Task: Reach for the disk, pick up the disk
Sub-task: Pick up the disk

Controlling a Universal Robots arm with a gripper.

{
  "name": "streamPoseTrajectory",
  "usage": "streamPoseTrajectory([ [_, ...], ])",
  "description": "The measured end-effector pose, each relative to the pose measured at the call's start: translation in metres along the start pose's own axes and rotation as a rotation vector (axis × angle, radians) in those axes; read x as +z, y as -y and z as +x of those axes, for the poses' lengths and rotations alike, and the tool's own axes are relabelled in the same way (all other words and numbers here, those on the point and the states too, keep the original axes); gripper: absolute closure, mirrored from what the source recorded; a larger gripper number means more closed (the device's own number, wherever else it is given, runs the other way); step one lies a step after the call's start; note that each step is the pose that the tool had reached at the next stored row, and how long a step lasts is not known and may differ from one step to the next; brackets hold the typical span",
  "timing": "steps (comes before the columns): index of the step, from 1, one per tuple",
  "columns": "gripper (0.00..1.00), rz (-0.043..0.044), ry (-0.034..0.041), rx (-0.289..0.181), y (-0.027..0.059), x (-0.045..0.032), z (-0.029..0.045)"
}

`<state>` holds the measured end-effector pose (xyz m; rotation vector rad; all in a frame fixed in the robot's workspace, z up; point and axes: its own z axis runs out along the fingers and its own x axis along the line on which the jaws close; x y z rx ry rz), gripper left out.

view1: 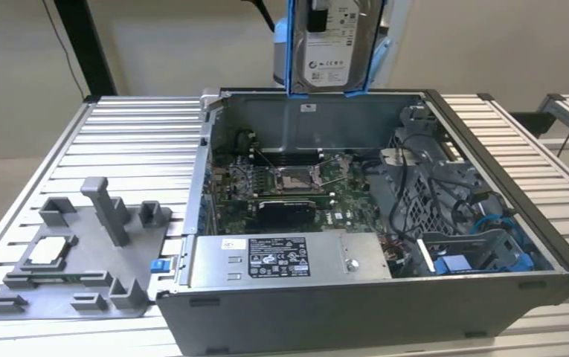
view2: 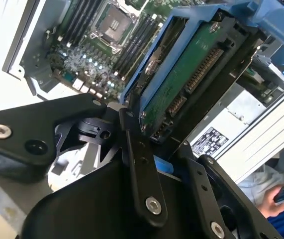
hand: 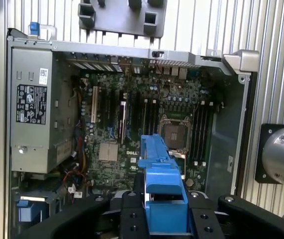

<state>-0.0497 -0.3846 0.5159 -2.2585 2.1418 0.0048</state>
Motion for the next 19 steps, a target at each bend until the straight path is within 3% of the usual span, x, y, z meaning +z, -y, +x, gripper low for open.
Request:
streamPoseTrajectory([
  [7, 1.00, -0.0001, 0.0000, -0.003, 0.0084, 0.0001, 0.0007],
  [19, 1.00, -0.0001, 0.0003, -0.005, 0.0300, 0.0004, 0.0066],
])
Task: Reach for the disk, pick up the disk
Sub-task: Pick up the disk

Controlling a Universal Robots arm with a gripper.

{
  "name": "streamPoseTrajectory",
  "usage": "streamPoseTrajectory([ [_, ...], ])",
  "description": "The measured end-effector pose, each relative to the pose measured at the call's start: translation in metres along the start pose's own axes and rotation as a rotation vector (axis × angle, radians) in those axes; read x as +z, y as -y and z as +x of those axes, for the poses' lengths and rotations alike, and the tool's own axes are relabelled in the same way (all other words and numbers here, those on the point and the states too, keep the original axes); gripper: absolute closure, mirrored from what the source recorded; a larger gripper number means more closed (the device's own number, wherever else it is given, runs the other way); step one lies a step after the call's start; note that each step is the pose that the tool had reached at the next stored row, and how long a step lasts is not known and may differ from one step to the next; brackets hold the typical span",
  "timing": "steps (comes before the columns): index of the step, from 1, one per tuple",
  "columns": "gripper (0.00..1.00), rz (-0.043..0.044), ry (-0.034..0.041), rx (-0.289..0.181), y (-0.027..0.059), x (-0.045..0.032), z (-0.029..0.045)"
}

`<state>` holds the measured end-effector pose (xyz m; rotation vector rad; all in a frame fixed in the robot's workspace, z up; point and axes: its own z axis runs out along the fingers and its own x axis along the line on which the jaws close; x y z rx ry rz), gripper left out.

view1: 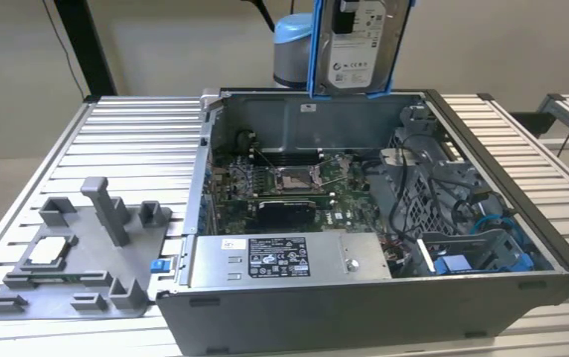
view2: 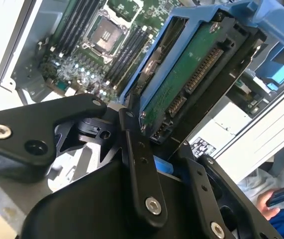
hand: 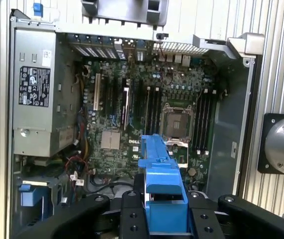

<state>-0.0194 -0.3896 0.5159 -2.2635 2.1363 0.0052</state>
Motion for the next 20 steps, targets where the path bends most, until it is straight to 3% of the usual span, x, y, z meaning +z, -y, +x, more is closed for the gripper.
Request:
streamPoseTrajectory([
  [10, 1.00, -0.0001, 0.0002, -0.003, 0.0112, 0.0002, 0.0021],
  [20, 1.00, 0.0000, 0.0000, -0.003, 0.0115, 0.0001, 0.0034],
])
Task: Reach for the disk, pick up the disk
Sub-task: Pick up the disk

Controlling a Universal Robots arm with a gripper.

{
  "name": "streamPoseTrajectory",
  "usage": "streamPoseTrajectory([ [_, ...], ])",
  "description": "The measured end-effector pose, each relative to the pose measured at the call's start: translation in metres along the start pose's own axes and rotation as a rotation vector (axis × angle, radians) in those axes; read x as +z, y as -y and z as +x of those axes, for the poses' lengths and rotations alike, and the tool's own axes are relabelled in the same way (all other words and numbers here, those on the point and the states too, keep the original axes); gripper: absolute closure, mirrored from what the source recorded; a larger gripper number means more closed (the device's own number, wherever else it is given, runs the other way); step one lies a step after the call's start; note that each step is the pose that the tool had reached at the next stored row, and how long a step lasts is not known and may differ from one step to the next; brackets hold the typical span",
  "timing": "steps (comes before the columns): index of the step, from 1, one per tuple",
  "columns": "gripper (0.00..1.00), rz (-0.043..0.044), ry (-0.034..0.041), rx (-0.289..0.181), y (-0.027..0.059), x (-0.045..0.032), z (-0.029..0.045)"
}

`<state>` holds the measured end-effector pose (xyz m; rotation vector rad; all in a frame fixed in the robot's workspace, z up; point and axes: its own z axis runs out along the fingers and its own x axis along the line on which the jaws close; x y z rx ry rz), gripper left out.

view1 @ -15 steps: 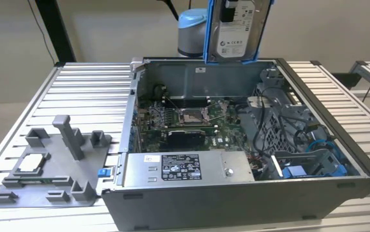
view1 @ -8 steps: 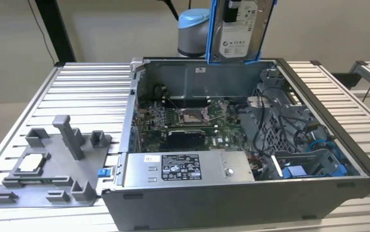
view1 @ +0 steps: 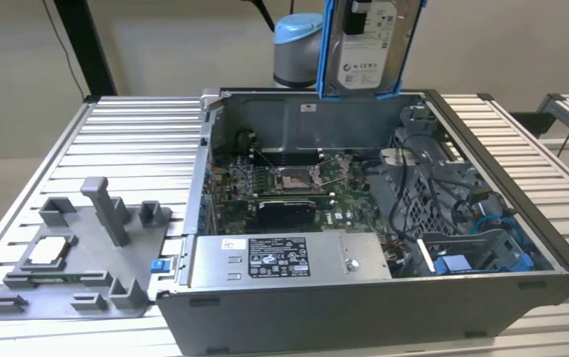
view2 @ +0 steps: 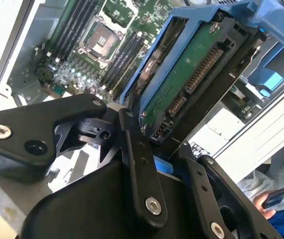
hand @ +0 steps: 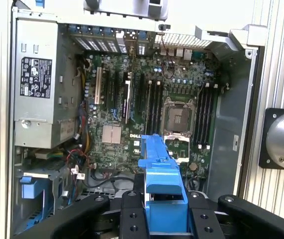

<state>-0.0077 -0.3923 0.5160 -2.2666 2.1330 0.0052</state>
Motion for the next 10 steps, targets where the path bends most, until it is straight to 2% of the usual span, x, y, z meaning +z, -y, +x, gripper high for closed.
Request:
streamPoseTrajectory([
  [4, 1.00, 0.0000, 0.0002, 0.000, 0.0000, -0.0001, 0.0073],
  [10, 1.00, -0.0001, 0.0006, 0.000, 0.0000, -0.0005, 0.0252],
])
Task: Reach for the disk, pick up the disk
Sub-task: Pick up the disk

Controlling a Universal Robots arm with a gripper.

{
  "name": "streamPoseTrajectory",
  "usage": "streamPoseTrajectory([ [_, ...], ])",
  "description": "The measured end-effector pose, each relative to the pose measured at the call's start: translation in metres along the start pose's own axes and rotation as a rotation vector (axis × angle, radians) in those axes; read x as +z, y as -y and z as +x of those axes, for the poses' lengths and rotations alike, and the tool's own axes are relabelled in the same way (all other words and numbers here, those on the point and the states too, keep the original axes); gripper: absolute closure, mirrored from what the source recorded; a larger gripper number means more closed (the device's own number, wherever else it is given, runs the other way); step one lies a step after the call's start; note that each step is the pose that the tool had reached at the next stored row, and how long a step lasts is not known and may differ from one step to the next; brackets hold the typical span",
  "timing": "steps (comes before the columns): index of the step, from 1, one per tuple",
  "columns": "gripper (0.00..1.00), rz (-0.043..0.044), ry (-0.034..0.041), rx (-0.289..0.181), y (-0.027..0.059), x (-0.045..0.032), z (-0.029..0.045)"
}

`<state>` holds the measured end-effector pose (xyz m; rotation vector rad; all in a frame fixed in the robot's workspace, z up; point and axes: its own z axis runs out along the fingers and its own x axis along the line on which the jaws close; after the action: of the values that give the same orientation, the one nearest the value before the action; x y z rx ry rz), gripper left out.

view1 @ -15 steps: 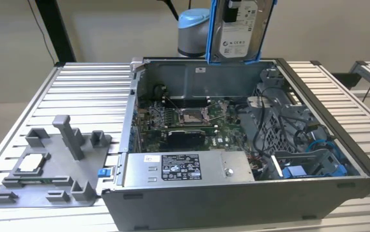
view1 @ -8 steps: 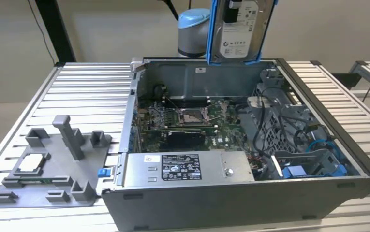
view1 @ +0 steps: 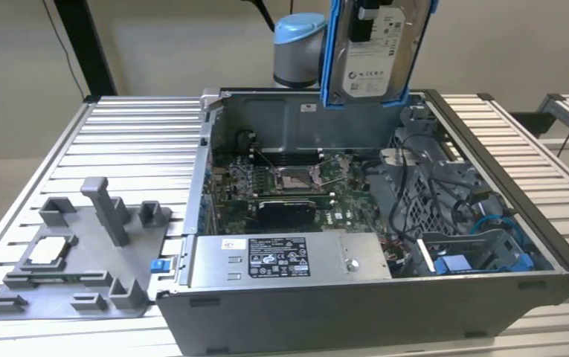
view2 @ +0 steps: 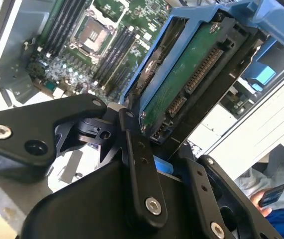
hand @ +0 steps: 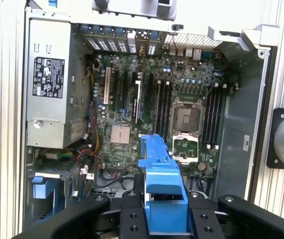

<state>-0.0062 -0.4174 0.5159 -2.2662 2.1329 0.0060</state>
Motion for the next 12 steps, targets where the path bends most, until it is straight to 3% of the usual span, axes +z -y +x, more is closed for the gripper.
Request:
streamPoseTrajectory([
  [8, 1.00, -0.0007, 0.0005, 0.000, 0.0002, -0.0005, 0.0259],
  [12, 1.00, -0.0002, 0.0115, 0.000, -0.0001, -0.0005, 0.0372],
])
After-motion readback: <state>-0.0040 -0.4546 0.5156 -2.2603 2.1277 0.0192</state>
